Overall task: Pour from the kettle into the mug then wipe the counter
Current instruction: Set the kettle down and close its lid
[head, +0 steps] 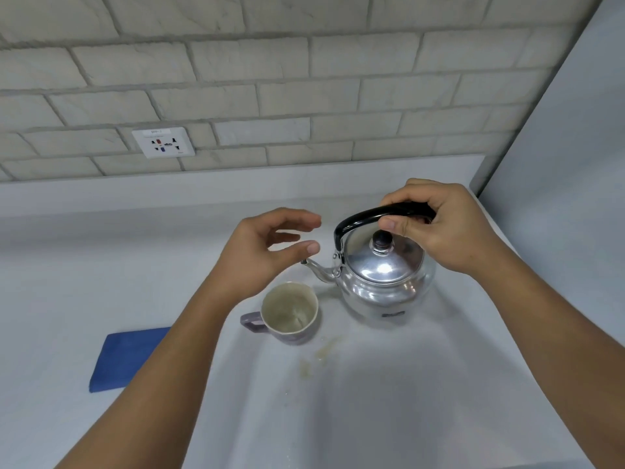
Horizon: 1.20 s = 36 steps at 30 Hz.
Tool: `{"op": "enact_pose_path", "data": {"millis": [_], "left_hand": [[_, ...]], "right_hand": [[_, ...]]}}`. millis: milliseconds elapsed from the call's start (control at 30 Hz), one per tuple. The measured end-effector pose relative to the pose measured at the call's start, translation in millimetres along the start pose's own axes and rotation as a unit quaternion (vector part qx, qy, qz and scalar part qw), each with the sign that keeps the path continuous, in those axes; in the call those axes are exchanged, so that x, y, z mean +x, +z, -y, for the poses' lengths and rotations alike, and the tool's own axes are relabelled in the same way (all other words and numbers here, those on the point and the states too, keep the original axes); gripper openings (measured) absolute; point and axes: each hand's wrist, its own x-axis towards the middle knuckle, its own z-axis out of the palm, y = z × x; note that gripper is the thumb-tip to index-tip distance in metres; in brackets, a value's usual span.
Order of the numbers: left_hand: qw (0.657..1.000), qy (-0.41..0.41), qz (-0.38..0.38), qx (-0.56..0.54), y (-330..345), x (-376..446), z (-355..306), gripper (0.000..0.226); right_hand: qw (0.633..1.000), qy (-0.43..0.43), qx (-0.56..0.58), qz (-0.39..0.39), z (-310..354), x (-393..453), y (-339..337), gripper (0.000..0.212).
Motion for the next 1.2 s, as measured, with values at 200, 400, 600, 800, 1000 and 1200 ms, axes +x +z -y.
{"op": "enact_pose_path", "data": {"millis": [200, 400, 600, 800, 1000, 1200], "left_hand": [[1.0, 0.006, 0.014, -0.012, 22, 35, -18, 0.037], [0.999, -0.013, -0.023, 0.036, 34, 54, -13, 0.021], [0.994, -0.035, -0.047, 0.092, 40, 74, -2, 0.021], [0.989, -0.051, -0.045, 0.134, 45, 96, 17, 0.023], [0.98, -0.061, -0.028, 0.186, 49, 115, 36, 0.02], [0.971, -0.073, -0.009, 0.227, 44, 132, 42, 0.018]], "right_hand": [[1.0, -0.019, 0.004, -0.022, -5, 16, 1, 0.013], [0.999, -0.004, 0.026, -0.029, -16, 29, 0, 0.013], [1.0, 0.02, 0.004, 0.0, -35, 44, -9, 0.015], [0.997, 0.06, -0.027, 0.029, -59, 57, -11, 0.017], [0.995, 0.081, -0.05, 0.041, -80, 70, -5, 0.017], [0.989, 0.079, -0.107, 0.061, -91, 88, -1, 0.019]]}}
